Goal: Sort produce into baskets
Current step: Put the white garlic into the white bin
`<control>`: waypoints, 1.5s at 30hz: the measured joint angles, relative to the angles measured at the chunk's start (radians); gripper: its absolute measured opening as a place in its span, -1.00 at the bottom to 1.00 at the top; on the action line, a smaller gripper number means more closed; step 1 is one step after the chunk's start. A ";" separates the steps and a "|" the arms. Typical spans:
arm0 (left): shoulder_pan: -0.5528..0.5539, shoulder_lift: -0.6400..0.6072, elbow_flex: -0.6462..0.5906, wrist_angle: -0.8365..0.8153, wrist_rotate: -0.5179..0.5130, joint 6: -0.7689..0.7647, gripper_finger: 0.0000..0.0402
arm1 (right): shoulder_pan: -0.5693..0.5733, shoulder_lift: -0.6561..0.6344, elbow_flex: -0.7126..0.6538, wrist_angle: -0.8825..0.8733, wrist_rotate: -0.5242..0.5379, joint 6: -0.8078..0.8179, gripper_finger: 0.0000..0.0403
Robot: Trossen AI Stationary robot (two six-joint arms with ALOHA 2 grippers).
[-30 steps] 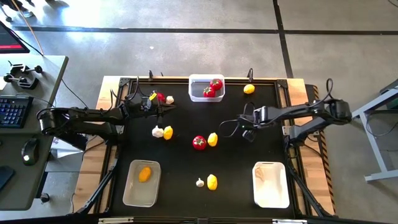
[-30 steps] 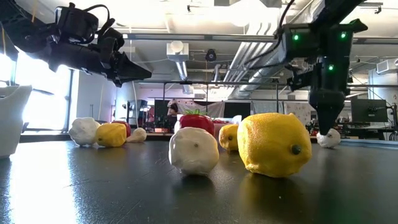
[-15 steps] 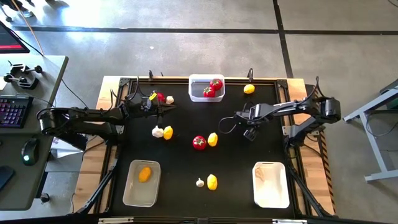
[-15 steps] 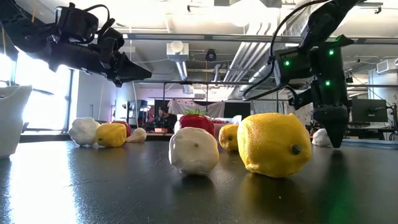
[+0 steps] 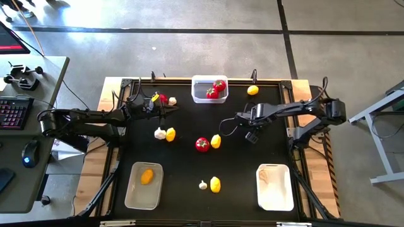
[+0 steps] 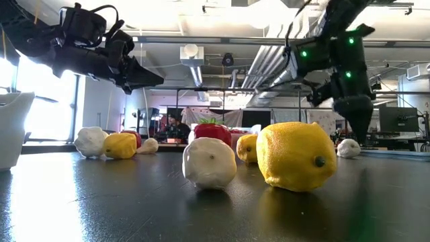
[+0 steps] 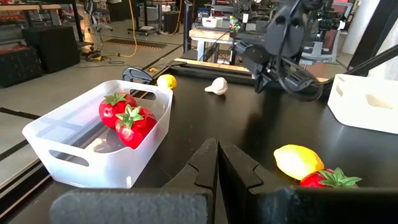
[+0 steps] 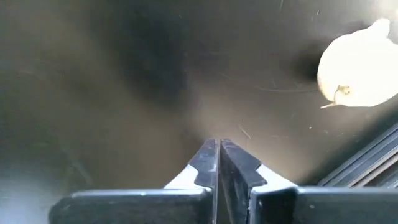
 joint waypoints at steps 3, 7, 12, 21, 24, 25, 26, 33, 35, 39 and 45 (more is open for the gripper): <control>0.000 0.000 0.000 0.000 0.000 0.000 -1.00 | -0.009 0.000 0.038 -0.030 0.024 0.022 -0.88; 0.000 0.000 0.000 0.000 0.000 0.000 -1.00 | -0.064 0.000 0.060 -0.044 0.049 -0.002 -0.79; 0.000 0.000 0.000 0.000 0.000 0.009 -1.00 | -0.177 0.000 0.063 -0.053 0.016 -0.042 -0.57; 0.000 0.000 0.000 -0.005 0.000 0.008 -1.00 | -0.333 -0.001 0.063 -0.054 -0.015 -0.123 -0.07; 0.000 0.000 0.000 -0.008 0.000 0.001 -1.00 | -0.374 -0.001 0.063 -0.046 -0.016 -0.148 0.06; 0.000 0.000 0.000 -0.008 0.000 0.000 -1.00 | -0.390 -0.001 0.063 -0.040 -0.017 -0.157 0.09; 0.000 0.000 0.000 -0.008 0.000 0.000 -1.00 | -0.404 -0.001 0.062 -0.033 -0.019 -0.163 0.12; 0.000 0.000 0.000 -0.008 0.000 0.001 -1.00 | -0.484 -0.001 0.061 0.061 -0.103 -0.179 0.16; 0.000 0.000 0.000 -0.008 0.000 0.001 -1.00 | -0.494 -0.001 0.053 0.082 -0.106 -0.167 0.16; 0.000 0.000 0.000 -0.009 0.000 0.001 -1.00 | -0.506 -0.001 0.028 0.093 -0.069 -0.127 0.16; 0.000 0.000 0.000 -0.008 0.000 0.002 -1.00 | -0.507 -0.001 -0.013 0.114 -0.037 -0.098 0.16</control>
